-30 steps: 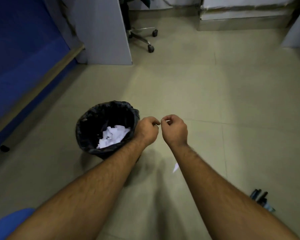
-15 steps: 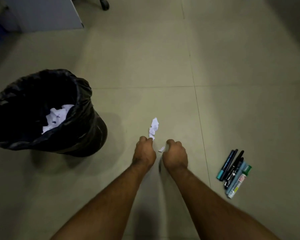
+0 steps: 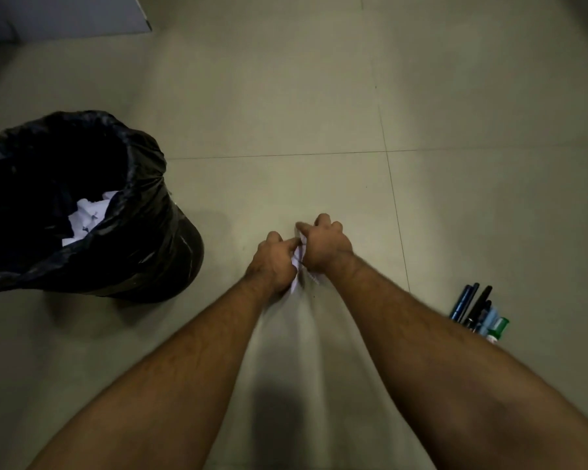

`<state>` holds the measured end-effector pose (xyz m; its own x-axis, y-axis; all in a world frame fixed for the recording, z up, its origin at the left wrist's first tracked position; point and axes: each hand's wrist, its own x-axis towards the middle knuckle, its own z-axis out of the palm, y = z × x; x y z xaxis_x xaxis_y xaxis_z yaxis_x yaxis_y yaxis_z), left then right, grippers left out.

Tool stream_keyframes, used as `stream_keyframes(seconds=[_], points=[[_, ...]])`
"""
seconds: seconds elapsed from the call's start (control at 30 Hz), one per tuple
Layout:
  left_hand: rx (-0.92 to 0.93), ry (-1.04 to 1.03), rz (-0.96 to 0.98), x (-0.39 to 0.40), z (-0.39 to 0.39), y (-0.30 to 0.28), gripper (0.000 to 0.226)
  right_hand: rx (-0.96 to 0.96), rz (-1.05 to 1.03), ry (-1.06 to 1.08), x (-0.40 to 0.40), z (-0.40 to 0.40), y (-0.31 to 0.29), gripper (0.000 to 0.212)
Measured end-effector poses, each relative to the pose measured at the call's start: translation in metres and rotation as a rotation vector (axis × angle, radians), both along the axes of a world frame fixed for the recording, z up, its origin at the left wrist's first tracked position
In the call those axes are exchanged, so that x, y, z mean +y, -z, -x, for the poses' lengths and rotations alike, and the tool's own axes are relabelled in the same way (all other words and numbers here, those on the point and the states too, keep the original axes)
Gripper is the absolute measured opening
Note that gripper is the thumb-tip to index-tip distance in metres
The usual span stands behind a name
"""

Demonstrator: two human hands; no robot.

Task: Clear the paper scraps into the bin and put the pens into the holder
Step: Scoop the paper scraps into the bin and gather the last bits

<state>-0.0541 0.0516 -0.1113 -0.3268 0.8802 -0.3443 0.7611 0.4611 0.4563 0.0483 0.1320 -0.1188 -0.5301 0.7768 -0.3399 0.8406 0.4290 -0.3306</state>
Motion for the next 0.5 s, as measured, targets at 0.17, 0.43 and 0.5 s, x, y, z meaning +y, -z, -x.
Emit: stream_keyframes(seconds=[0.17, 0.43, 0.5], points=[[-0.05, -0.045, -0.013, -0.018, -0.005, 0.002, 0.045, 0.042, 0.023, -0.014, -0.008, -0.026, -0.006, 0.044], [-0.089, -0.105, 0.1, -0.032, -0.049, -0.009, 0.051, 0.249, 0.096, 0.026, -0.042, -0.064, 0.0, 0.028], [-0.093, -0.083, 0.122, -0.029, -0.052, -0.008, 0.056, 0.24, 0.108, -0.023, -0.042, -0.067, -0.003, 0.026]])
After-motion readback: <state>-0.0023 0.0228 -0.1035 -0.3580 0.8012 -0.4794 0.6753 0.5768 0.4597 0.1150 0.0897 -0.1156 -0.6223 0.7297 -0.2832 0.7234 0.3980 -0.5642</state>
